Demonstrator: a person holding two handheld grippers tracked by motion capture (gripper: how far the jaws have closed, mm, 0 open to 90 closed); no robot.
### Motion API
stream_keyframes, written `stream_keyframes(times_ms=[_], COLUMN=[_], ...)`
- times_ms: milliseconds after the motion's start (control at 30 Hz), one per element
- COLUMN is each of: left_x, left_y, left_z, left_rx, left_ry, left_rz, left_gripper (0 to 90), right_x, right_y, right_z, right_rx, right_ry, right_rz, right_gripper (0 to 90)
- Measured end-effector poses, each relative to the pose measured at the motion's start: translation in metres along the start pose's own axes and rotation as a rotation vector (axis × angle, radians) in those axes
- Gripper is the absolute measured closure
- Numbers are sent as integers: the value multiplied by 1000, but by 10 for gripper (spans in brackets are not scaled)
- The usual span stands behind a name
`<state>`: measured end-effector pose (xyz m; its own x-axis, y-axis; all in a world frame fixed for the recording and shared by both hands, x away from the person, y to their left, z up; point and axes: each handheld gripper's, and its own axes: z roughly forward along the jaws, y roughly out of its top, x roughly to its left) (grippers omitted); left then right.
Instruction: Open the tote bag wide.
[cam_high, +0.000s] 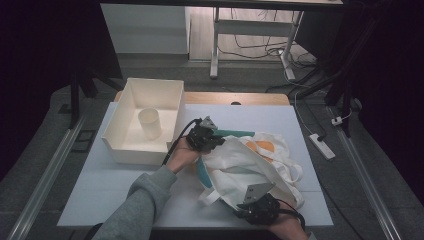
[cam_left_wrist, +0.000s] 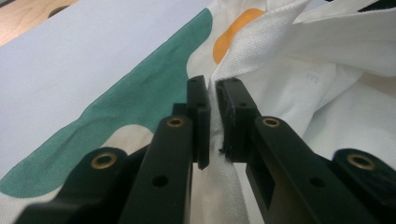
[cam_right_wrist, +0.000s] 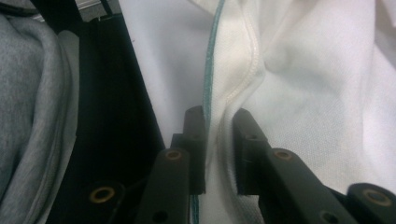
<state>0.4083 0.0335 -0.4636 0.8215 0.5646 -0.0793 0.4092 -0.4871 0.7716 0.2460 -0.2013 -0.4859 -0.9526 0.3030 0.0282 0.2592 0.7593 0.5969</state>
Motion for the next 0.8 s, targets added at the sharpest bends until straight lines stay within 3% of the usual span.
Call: stream_keyframes(times_ms=[167, 300, 400, 433, 600, 800], left_x=[0, -2, -3, -3, -2, -1], left_y=[0, 1, 1, 1, 0, -1], left_z=[0, 0, 0, 0, 0, 1], left_rx=[5, 5, 3, 4, 6, 4], left_ry=[-4, 0, 0, -1, -6, -12], left_rz=[5, 12, 12, 13, 18, 9], left_gripper=[820, 819, 819, 819, 819, 819], right_x=[-2, -9, -20, -24, -51, -79], right_y=[5, 14, 21, 23, 34, 37], right_z=[-14, -39, -54, -57, -62, -54], right_rx=[-93, -192, -190, -196, -189, -148], right_ry=[-32, -124, -263, -286, -390, -466], right_rz=[4, 43, 82, 93, 144, 163], right_gripper=[545, 493, 470, 468, 459, 461])
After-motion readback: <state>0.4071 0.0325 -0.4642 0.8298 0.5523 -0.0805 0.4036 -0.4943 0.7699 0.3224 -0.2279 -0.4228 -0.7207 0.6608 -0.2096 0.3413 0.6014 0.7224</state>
